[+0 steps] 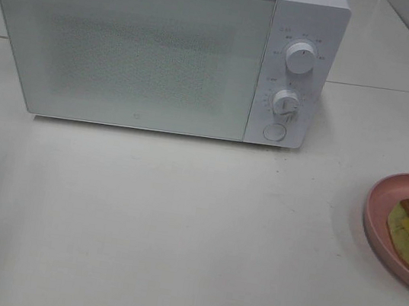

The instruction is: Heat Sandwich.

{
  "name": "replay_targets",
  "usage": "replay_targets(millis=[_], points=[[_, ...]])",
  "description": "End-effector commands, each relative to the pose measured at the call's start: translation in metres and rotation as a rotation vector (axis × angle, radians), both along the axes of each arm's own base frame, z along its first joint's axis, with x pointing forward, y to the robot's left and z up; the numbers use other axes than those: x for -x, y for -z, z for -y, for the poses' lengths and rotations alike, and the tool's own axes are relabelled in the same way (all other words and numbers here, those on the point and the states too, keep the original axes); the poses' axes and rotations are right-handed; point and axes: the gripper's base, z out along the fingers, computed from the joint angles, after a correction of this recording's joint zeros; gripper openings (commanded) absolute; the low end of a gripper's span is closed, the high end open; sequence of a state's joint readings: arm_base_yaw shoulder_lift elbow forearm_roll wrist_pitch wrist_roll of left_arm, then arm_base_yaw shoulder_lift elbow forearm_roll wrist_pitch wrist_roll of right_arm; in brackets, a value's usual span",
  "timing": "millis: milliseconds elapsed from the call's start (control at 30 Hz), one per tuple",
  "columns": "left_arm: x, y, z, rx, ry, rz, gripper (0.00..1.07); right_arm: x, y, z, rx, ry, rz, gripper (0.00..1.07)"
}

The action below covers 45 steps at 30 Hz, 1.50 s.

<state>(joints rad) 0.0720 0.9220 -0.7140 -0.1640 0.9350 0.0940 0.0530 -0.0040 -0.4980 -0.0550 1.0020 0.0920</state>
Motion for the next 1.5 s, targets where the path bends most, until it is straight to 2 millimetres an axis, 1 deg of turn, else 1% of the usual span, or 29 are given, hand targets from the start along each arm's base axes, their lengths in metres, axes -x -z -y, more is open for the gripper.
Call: replay_targets(millis=[33,67,100,167,200,233,333,367,400,500,533,567,667,700,833,900,1000,1033,1167,1233,1333,1500], points=[[0.020,0.001,0.001,-0.005,-0.006,0.032,1.00,0.004,0.000,0.000,-0.003,0.008,0.034,0.68],[0.031,0.002,0.001,-0.008,-0.003,0.048,1.00,0.004,0.000,0.000,-0.003,0.008,0.034,0.68],[0.031,0.002,0.001,-0.008,-0.003,0.048,1.00,0.004,0.000,0.000,-0.003,0.008,0.034,0.68],[0.043,0.004,0.002,-0.013,0.000,0.059,1.00,0.004,0.000,0.000,-0.003,0.008,0.034,0.68],[0.054,0.004,0.003,-0.018,0.000,0.093,1.00,0.004,0.000,0.000,-0.003,0.008,0.034,0.68],[0.054,0.004,0.003,-0.018,0.000,0.093,1.00,0.004,0.000,0.000,-0.003,0.008,0.034,0.68],[0.069,0.006,0.003,-0.035,0.001,0.141,1.00,0.004,0.000,0.000,-0.003,0.008,0.034,0.68],[0.079,0.008,0.004,-0.038,0.001,0.162,1.00,0.004,0.000,0.000,-0.003,0.008,0.034,0.68],[0.079,0.008,0.004,-0.038,0.001,0.162,1.00,0.004,0.000,0.000,-0.003,0.008,0.034,0.68],[0.092,0.005,0.005,-0.040,0.002,0.205,1.00,0.004,0.000,0.000,-0.003,0.008,0.034,0.68],[0.099,0.004,0.006,-0.041,0.007,0.233,1.00,0.004,0.000,0.000,-0.003,0.008,0.034,0.68],[0.099,0.004,0.006,-0.041,0.007,0.233,1.00,0.004,0.000,0.000,-0.003,0.008,0.034,0.68],[0.112,0.009,0.008,-0.036,0.022,0.251,1.00,0.004,0.000,0.000,-0.003,0.008,0.034,0.68],[0.112,0.009,0.008,-0.036,0.022,0.251,1.00,0.004,0.000,0.000,-0.003,0.008,0.034,0.68],[0.128,0.005,0.008,-0.044,0.013,0.352,1.00,0.004,0.000,0.000,-0.003,0.008,0.034,0.68],[0.130,0.005,0.008,-0.045,0.013,0.366,1.00,0.004,0.000,0.000,-0.003,0.008,0.034,0.68],[0.141,0.004,0.008,-0.048,0.012,0.434,1.00,0.004,0.000,0.000,-0.003,0.008,0.034,0.68],[0.141,0.004,0.008,-0.048,0.012,0.434,1.00,0.004,0.000,0.000,-0.003,0.008,0.034,0.68],[0.153,0.003,0.009,-0.052,0.011,0.510,1.00,0.004,0.000,0.000,-0.003,0.008,0.034,0.68],[0.155,0.003,0.009,-0.053,0.011,0.525,1.00,0.004,0.000,0.000,-0.003,0.008,0.034,0.68],[0.169,0.003,0.009,-0.059,0.011,0.613,1.00,0.004,0.000,0.000,-0.003,0.008,0.034,0.68],[0.168,0.003,0.009,-0.062,0.012,0.609,1.00,0.004,0.000,0.000,-0.003,0.008,0.034,0.68]])
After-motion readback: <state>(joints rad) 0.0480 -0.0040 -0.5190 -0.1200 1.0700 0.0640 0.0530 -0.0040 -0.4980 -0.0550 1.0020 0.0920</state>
